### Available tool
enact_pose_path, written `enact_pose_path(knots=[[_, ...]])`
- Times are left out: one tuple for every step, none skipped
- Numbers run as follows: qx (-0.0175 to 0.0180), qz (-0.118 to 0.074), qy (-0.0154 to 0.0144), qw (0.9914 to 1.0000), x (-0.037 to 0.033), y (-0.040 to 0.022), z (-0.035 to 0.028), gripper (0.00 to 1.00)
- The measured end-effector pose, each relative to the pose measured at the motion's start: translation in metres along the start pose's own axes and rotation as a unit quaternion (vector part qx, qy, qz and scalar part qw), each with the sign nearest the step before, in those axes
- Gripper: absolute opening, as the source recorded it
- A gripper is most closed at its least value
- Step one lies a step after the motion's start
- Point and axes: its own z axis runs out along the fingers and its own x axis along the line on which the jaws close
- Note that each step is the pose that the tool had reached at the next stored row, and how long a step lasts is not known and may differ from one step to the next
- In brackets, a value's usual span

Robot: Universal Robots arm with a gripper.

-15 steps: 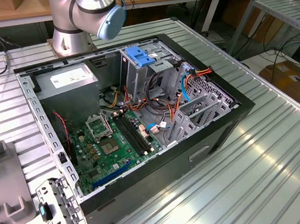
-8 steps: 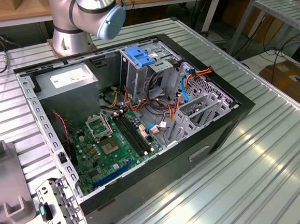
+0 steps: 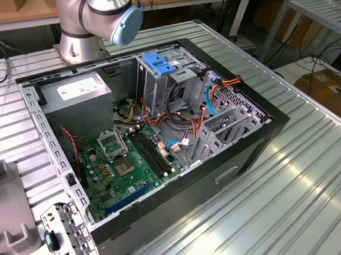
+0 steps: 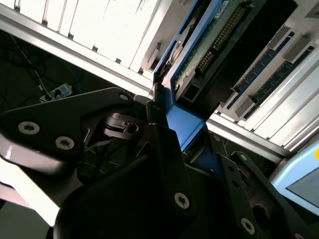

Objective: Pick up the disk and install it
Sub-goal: 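Pick up the disk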

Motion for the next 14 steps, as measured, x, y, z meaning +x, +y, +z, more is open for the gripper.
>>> enact_pose_path(knots=[[0.0000, 0.000, 0.0000, 1.00000, 0.0000, 0.0000, 0.0000, 0.37], [0.0001, 0.000, 0.0000, 1.00000, 0.0000, 0.0001, -0.0003, 0.37], [0.0000, 0.000, 0.0000, 1.00000, 0.0000, 0.0001, -0.0011, 0.37], [0.0000, 0.000, 0.0000, 1.00000, 0.0000, 0.0000, -0.0023, 0.37], [0.0000, 0.000, 0.0000, 1.00000, 0.0000, 0.0001, -0.0036, 0.37], [0.0001, 0.000, 0.0000, 1.00000, 0.0000, 0.0001, -0.0047, 0.37], [0.0001, 0.000, 0.0000, 1.00000, 0.0000, 0.0001, -0.0061, 0.37], [0.0000, 0.000, 0.0000, 1.00000, 0.0000, 0.0001, -0.0071, 0.37], [0.0000, 0.000, 0.0000, 1.00000, 0.0000, 0.0001, -0.0083, 0.37], [0.0000, 0.000, 0.0000, 1.00000, 0.0000, 0.0001, -0.0093, 0.37], [0.0000, 0.000, 0.0000, 1.00000, 0.0000, 0.0001, -0.0101, 0.37], [0.0001, 0.000, 0.0000, 1.00000, 0.0000, 0.0001, -0.0111, 0.37], [0.0001, 0.000, 0.0000, 1.00000, 0.0000, 0.0001, -0.0119, 0.37], [0.0001, 0.000, 0.0000, 1.00000, 0.0000, 0.0001, -0.0128, 0.37]])
